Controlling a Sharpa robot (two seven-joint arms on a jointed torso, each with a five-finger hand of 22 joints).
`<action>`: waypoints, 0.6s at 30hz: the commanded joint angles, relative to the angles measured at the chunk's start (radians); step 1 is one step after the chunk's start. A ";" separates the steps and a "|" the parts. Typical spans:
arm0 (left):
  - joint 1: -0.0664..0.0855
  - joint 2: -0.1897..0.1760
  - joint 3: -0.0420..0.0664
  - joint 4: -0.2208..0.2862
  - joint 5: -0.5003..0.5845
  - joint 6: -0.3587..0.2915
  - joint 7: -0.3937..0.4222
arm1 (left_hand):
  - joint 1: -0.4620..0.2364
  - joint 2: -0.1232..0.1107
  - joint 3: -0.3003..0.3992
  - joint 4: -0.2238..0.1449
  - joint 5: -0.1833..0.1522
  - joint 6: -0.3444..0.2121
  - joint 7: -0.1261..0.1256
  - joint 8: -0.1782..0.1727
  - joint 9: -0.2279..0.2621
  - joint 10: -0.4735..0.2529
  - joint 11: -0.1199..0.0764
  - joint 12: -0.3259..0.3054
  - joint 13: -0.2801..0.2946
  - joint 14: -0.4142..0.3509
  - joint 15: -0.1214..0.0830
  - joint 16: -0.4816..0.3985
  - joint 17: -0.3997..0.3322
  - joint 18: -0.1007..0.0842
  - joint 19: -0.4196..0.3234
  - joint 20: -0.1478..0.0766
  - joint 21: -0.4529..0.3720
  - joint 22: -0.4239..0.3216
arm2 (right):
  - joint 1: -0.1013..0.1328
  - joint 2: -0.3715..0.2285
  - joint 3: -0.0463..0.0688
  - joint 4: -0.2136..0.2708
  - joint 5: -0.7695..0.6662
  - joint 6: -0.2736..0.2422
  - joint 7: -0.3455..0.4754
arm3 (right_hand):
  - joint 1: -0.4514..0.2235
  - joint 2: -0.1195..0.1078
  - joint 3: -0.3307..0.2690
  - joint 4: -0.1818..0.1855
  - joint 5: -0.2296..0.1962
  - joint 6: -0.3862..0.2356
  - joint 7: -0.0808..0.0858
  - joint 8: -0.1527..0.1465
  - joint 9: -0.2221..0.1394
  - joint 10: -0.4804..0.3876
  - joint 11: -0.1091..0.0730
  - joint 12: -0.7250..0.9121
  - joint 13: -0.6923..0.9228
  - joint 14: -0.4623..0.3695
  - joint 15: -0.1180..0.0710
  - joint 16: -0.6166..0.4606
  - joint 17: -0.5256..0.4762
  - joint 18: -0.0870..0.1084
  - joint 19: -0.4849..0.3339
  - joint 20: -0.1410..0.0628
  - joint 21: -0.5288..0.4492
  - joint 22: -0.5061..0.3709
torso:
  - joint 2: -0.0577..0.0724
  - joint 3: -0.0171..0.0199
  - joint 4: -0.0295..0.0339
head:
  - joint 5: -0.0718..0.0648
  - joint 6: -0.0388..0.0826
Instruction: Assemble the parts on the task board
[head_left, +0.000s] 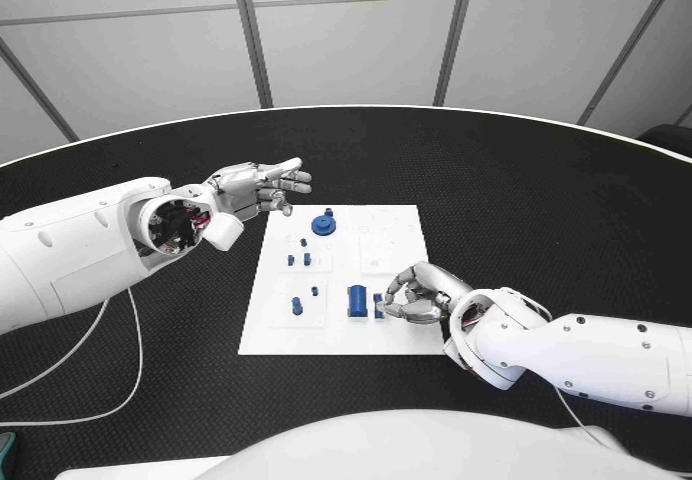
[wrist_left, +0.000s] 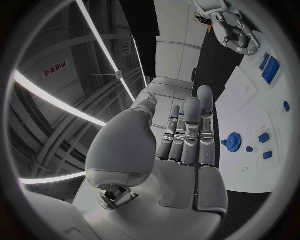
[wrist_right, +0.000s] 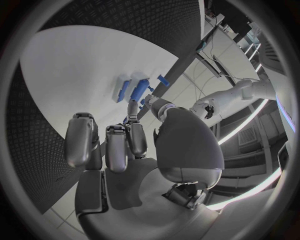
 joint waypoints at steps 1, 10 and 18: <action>-0.001 0.002 0.000 -0.001 0.002 -0.008 0.011 | 0.006 0.001 -0.007 0.000 -0.004 -0.008 0.000 0.004 0.000 -0.007 0.001 0.002 0.001 -0.007 -0.002 -0.003 -0.001 0.007 -0.003 0.004 -0.002 -0.001 | 0.014 -0.028 0.000 0.000 0.142 -0.021 0.214 | 0.016 -0.004 0.004 -0.013 0.014 -0.031 0.015 -0.029 -0.015 -0.015 0.016 -0.048 0.108 0.081 0.016 -0.024 0.165 0.004 0.052 0.012 -0.058 0.153 | -0.012 -0.0045 -0.0064 | 0.000 0.000; -0.020 0.009 0.000 -0.019 0.061 -0.082 0.081 | 0.023 0.004 -0.013 0.000 -0.004 -0.005 -0.002 0.008 0.001 -0.004 -0.001 0.007 0.003 -0.011 -0.002 -0.005 -0.003 0.007 -0.005 0.004 -0.006 -0.003 | 0.110 -0.027 0.000 -0.126 0.642 0.052 0.558 | 0.080 -0.005 0.044 -0.049 0.018 -0.098 0.070 -0.120 -0.065 -0.390 0.071 -0.756 -0.355 -0.167 0.065 -0.540 -0.391 0.124 -0.182 0.065 -0.935 -0.229 | -0.055 -0.0089 -0.0267 | 0.017 0.004; -0.045 0.036 0.000 -0.065 0.160 -0.174 0.166 | 0.087 0.031 -0.090 0.034 -0.005 -0.011 0.012 0.022 -0.005 -0.033 0.025 0.002 -0.020 -0.332 0.055 -0.306 -0.134 -0.006 -0.211 0.064 -0.296 -0.157 | 0.205 0.010 0.000 -0.280 0.901 0.127 0.694 | 0.107 -0.007 0.111 -0.057 -0.010 -0.106 0.103 -0.188 -0.155 -0.430 0.129 -1.086 -0.771 -0.407 0.143 -1.036 -0.674 0.123 -0.326 0.142 -1.236 -0.551 | -0.091 -0.0146 -0.0409 | 0.033 0.086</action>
